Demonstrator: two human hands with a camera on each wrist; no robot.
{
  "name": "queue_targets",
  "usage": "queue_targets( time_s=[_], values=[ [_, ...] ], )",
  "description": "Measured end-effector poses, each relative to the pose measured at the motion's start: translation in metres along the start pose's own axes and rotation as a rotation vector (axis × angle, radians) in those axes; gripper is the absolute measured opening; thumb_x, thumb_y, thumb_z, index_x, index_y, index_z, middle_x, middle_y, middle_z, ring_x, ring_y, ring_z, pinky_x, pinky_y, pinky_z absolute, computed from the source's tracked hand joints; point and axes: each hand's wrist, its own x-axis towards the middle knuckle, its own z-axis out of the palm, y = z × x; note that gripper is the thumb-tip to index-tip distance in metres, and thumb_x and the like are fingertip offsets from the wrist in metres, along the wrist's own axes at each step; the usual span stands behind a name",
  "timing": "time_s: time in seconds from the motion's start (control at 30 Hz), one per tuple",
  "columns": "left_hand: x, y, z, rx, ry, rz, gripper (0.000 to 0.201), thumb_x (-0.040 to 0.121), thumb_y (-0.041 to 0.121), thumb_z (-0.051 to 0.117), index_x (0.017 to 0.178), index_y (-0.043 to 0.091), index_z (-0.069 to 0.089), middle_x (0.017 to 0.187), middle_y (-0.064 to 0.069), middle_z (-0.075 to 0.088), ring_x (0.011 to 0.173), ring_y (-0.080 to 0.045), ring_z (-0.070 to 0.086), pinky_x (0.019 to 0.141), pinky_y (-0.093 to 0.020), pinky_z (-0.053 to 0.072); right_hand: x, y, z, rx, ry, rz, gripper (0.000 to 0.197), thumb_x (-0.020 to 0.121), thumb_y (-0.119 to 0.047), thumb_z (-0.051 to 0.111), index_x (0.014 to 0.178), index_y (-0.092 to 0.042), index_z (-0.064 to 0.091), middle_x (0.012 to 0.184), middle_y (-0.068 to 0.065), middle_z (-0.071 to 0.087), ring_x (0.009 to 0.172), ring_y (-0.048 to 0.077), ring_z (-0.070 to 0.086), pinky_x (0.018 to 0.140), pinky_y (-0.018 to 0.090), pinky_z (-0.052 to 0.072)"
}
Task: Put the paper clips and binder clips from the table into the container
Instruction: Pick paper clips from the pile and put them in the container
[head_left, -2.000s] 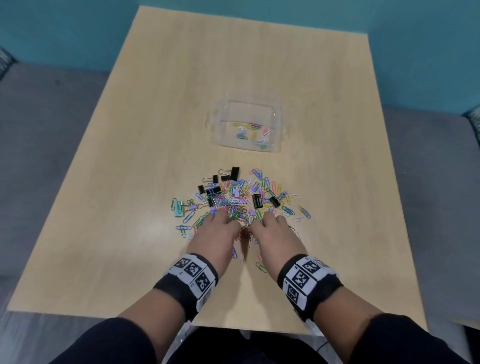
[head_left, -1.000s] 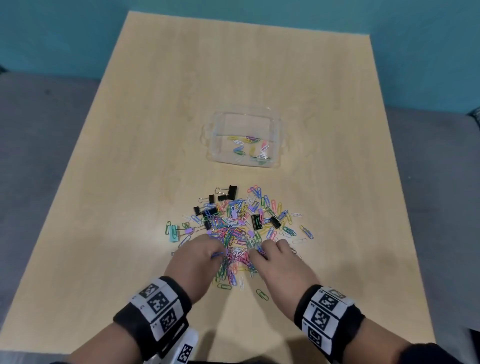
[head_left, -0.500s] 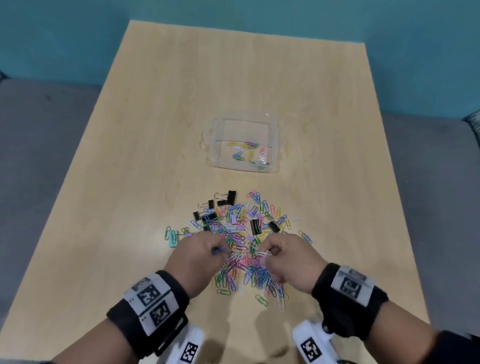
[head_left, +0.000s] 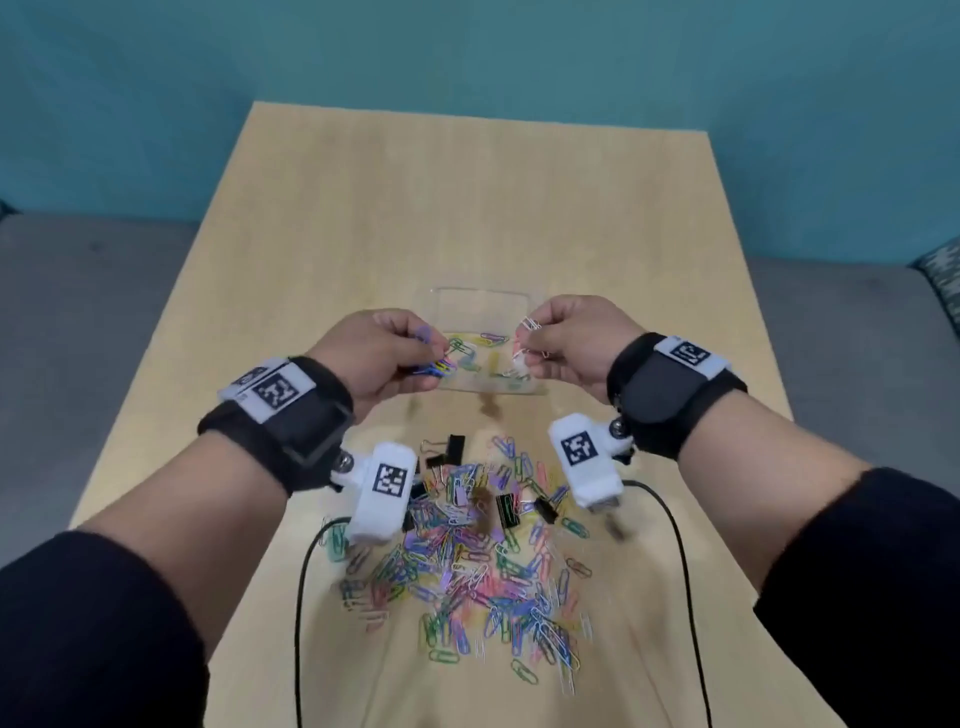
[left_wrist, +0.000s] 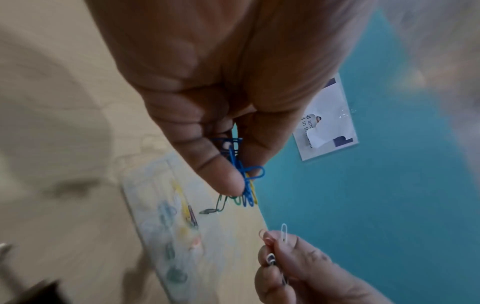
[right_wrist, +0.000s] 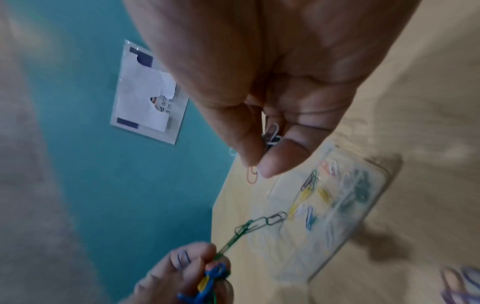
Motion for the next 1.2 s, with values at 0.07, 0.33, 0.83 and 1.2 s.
queue_targets(
  time_s=[0.07,0.33,0.83,1.2],
  values=[
    [0.018,0.009,0.005,0.046,0.029,0.026,0.018,0.084,-0.01,0.058,0.074,0.004,0.061,0.073,-0.009,0.062,0.053,-0.012,0.059,0.054,-0.02,0.056,0.017,-0.006,0.003,-0.109,0.031,-0.013,0.011,0.084,0.006,0.062,0.08,-0.003,0.059,0.071,0.014,0.058,0.057,0.021,0.057,0.052,0.027,0.055],
    [0.037,0.015,0.005,0.424,0.109,0.063,0.021,0.087,-0.002,0.056,0.1,0.013,0.064,0.091,-0.009,0.058,0.076,-0.023,0.059,0.072,-0.039,0.059,0.021,-0.018,-0.005,-0.865,0.074,-0.106,0.041,0.087,-0.025,0.061,0.125,-0.011,0.057,0.118,0.01,0.062,0.098,0.031,0.063,0.087,0.045,0.053],
    [-0.182,-0.221,-0.018,1.319,0.073,0.167,0.069,0.077,0.049,0.04,0.137,0.015,0.041,0.137,-0.012,0.045,0.123,-0.034,0.041,0.103,-0.041,0.035,-0.185,0.212,-0.021,-1.188,-0.12,-0.176,0.091,0.085,-0.057,0.049,0.151,-0.022,-0.001,0.157,-0.002,-0.001,0.146,0.023,-0.005,0.118,0.031,0.002],
    [-0.177,-0.222,0.022,1.277,0.069,0.397,0.068,0.065,0.033,0.077,0.125,0.015,0.049,0.118,-0.007,0.057,0.103,-0.025,0.044,0.09,-0.034,0.046,-0.195,0.204,0.032,-1.265,-0.041,-0.238,0.082,0.08,-0.037,0.058,0.148,-0.023,0.015,0.153,0.005,0.019,0.133,0.029,0.026,0.103,0.042,0.039]
  ],
)
